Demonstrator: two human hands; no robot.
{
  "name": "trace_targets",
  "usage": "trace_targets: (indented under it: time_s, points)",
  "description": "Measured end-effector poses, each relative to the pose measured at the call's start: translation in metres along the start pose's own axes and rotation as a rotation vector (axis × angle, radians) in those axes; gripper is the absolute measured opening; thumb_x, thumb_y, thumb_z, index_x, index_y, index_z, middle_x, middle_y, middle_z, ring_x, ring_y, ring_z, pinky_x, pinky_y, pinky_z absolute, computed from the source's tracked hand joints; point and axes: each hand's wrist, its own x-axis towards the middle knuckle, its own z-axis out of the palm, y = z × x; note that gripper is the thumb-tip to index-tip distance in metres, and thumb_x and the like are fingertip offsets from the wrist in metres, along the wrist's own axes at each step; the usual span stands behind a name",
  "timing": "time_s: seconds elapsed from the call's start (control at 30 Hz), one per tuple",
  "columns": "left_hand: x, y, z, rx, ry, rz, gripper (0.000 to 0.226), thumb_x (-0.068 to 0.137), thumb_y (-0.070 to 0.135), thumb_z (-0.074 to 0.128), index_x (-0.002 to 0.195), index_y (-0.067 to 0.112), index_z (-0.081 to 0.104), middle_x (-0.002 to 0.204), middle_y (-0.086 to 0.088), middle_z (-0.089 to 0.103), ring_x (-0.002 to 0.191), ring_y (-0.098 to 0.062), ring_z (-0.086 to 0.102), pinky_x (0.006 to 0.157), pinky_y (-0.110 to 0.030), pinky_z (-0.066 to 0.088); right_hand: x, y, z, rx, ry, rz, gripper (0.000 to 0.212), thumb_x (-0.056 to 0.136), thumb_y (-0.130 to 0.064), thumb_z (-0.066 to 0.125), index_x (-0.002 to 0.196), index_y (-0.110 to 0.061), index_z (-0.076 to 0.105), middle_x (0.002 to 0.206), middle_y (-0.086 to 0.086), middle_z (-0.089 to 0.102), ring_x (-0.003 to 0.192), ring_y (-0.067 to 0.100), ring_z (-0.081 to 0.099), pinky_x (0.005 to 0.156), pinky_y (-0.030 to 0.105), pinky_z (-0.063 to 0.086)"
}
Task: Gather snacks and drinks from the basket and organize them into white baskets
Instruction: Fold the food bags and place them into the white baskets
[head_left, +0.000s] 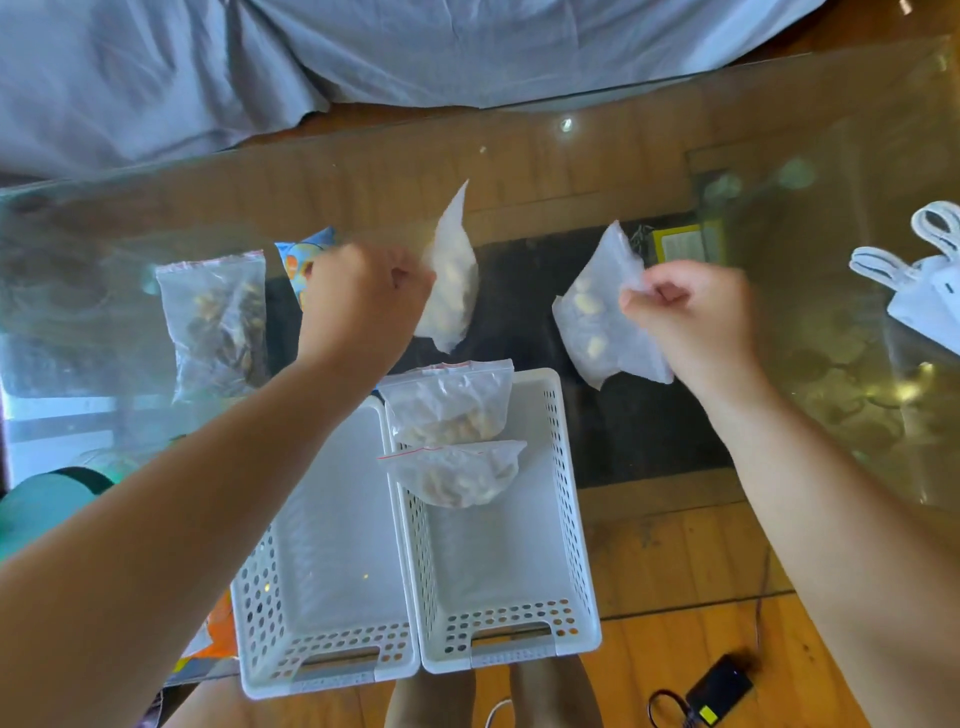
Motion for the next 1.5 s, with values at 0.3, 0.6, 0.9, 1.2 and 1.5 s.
trace_targets:
  time_s: [0.3,0.6,0.9,1.2,1.5]
  points:
    - [0.015,0.008,0.025,0.103,-0.107,-0.136,0.036,0.091,0.026,0.051,0.065,0.002,0.059,0.05,-0.001,0.038,0.064,-0.032,0.045,0.05,-0.031,0.02,-0.004,0.014,-0.001,-0.119,0.085,-0.061,0.039,0.075,-0.011,0.059,0.046,-0.011,0.034,0.046,0.003,0.021,0.052,0.02,0.02,0.051,0.032,0.016]
    - [0.011,0.018,0.034,0.138,-0.391,-0.146,0.036,0.093,0.033,0.049,0.074,0.007,0.065,0.061,-0.007,0.051,0.064,-0.024,0.05,0.057,-0.028,0.034,-0.004,0.026,0.008,-0.342,-0.054,-0.064,0.047,0.083,-0.021,0.058,0.046,-0.019,0.028,0.044,-0.004,0.024,0.044,0.013,0.023,0.045,0.026,0.014]
    - [0.006,0.015,0.015,0.025,-0.213,-0.175,0.034,0.093,0.024,0.052,0.061,0.009,0.052,0.052,-0.003,0.039,0.061,-0.024,0.038,0.052,-0.033,0.018,-0.01,0.039,-0.006,-0.232,-0.006,-0.039,0.027,0.083,-0.014,0.059,0.06,-0.005,0.048,0.052,-0.001,0.037,0.054,0.018,0.035,0.047,0.017,0.024]
    - [-0.045,0.047,-0.065,0.075,0.014,0.103,0.023,0.091,0.018,0.053,0.075,0.005,0.063,0.056,-0.002,0.045,0.055,-0.021,0.038,0.049,-0.027,0.027,-0.082,-0.003,-0.046,-0.408,0.004,-0.164,0.013,0.095,-0.014,0.045,0.095,-0.007,0.056,0.07,0.0,0.047,0.06,0.022,0.042,0.046,0.023,0.024]
    - [-0.115,0.08,-0.11,0.142,-0.116,0.19,0.027,0.094,0.025,0.048,0.11,0.035,0.067,0.099,0.001,0.073,0.089,-0.03,0.065,0.064,-0.03,0.045,-0.171,-0.035,-0.065,-0.431,-0.181,-0.272,0.02,0.089,-0.004,0.054,0.107,-0.003,0.064,0.074,0.013,0.068,0.058,0.021,0.058,0.051,0.008,0.026]
